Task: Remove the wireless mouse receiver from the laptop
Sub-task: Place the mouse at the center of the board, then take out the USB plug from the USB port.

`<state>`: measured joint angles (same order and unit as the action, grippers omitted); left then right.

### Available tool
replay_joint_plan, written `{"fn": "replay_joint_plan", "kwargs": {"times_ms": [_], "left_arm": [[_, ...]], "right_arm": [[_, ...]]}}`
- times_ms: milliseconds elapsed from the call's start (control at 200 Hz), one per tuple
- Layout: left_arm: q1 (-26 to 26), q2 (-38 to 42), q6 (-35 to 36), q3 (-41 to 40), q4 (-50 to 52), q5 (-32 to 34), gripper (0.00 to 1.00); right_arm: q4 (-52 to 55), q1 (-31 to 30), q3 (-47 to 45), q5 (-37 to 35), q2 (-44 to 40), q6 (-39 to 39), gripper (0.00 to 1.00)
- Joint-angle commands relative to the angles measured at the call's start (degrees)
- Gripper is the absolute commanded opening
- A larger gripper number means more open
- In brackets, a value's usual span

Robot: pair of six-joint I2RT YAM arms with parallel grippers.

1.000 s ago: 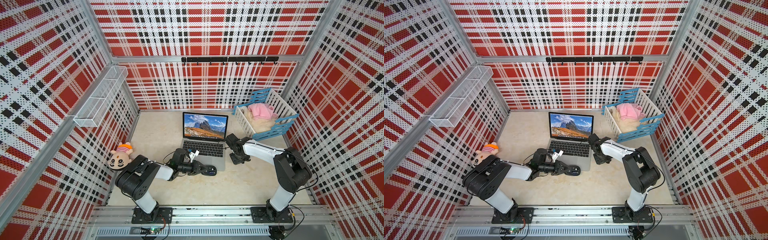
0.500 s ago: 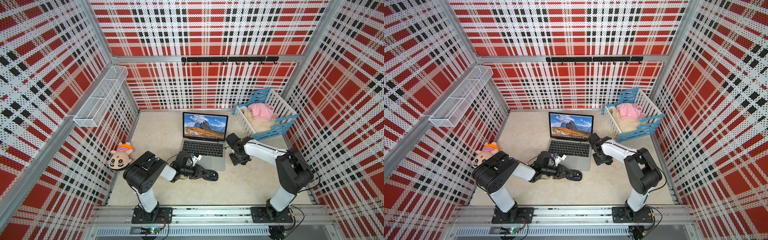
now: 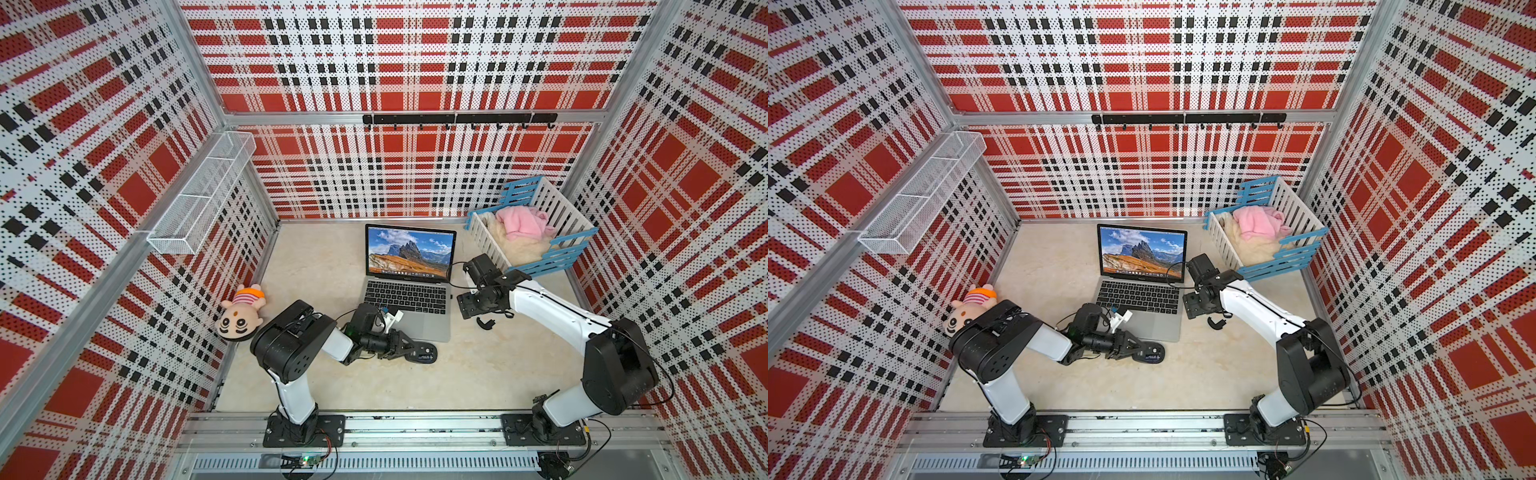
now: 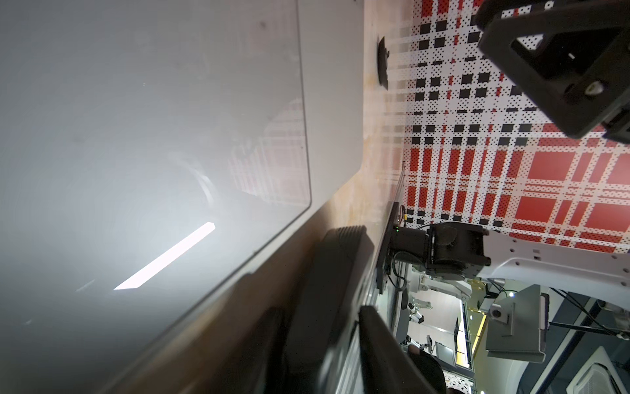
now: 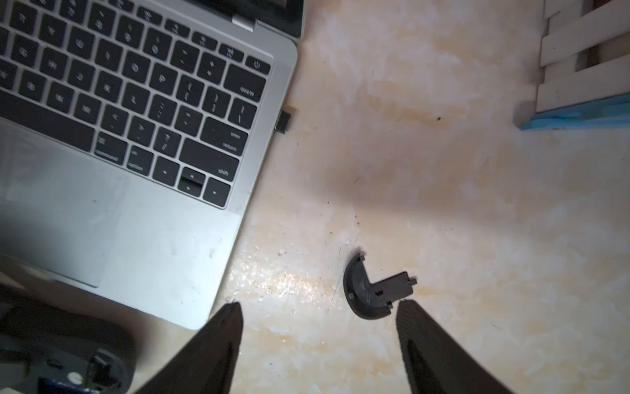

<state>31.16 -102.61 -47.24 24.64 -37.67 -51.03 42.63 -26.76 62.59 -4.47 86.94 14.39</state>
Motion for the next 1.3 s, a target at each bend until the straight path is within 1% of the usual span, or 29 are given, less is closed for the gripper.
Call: {"fn": "replay_joint_plan", "kwargs": {"times_ms": [0, 90, 165, 230, 311, 336, 371, 471, 561, 621, 691, 721, 767, 897, 952, 967, 1017, 1162, 1293], "left_arm": [[-1.19, -0.37, 2.2, -0.95, 7.53, 5.02, 0.43], [-3.06, 1.33, 3.04, -1.06, 9.48, 6.25, 0.43], [-4.99, 3.63, 4.68, -0.98, 12.71, 8.06, 0.44], [-6.9, 6.34, 6.85, -0.59, 17.1, 10.63, 0.45], [-8.56, 10.36, 10.21, 0.82, 24.33, 14.6, 0.45], [-8.9, 11.68, 10.95, 1.28, 26.2, 15.92, 0.48], [-9.4, 13.46, 11.87, 2.0, 28.56, 17.19, 0.49], [-10.81, 18.53, 14.25, 4.35, 34.85, 20.82, 0.49], [-11.96, 22.21, 18.48, 9.04, 42.34, 25.84, 0.48], [-12.87, 23.2, 21.96, 13.19, 46.93, 29.6, 0.48], [-13.74, 22.49, 25.71, 18.07, 51.56, 32.74, 0.47], [-13.84, 21.57, 28.68, 20.73, 53.58, 34.13, 0.47], [-14.46, 19.64, 31.41, 24.08, 56.36, 34.76, 0.47], [-15.84, 13.95, 37.06, 31.6, 62.78, 39.53, 0.47], [-16.51, 12.08, 38.41, 33.16, 63.56, 38.93, 0.46], [-18.3, 11.6, 38.88, 33.59, 63.76, 38.64, 0.46], [-19.3, 10.18, 40.19, 34.76, 63.99, 37.55, 0.45], [-19.73, 4.8, 42.25, 37.87, 65.01, 38.67, 0.45], [-20.17, 0.62, 42.66, 41.38, 65.54, 37.79, 0.42]], "right_arm": [[-4.25, 1.23, -1.4, 6.03, -2.96, -1.81, 0.83], [-7.27, 1.95, -2.54, 9.68, -4.75, -3.86, 0.87], [-9.73, 2.98, -3.68, 14.44, -5.67, -6.86, 0.88], [-10.97, 3.38, -3.79, 16.92, -5.91, -9.35, 0.88], [-11.7, 3.56, -3.35, 18.62, -6.23, -12.55, 0.88], [-12.18, 3.67, -3.45, 18.87, -6.48, -13.49, 0.88], [-12.92, 3.9, -3.59, 19.16, -6.86, -14.74, 0.88], [-13.97, 4.31, -4.3, 22.17, -7.66, -21.46, 0.88], [-12.97, 4.75, -3.71, 19.95, -7.26, -26.43, 0.87], [-12.36, 6.36, -2.98, 19.95, -6.41, -28.51, 0.87], [-11.56, 6.95, -1.68, 17.88, -4.98, -31.09, 0.86], [-11.27, 6.92, -1.24, 16.84, -4.25, -32.53, 0.86], [-10.55, 6.9, -0.57, 15.73, -2.89, -35.18, 0.86], [-10.58, 7.3, -0.24, 14.93, 0.5, -38.81, 0.86], [-11.26, 7.3, -0.83, 15.35, 1.61, -40.33, 0.86], [-11.54, 7.28, -0.99, 15.33, 1.98, -40.84, 0.86], [-12.33, 7.27, -1.39, 16.16, 3.35, -42.12, 0.86], [-14.58, 7.15, -1.89, 16.65, 6.39, -43.63, 0.86], [-14.9, 7.07, -1.51, 15.74, 9.07, -45.57, 0.84]]}}
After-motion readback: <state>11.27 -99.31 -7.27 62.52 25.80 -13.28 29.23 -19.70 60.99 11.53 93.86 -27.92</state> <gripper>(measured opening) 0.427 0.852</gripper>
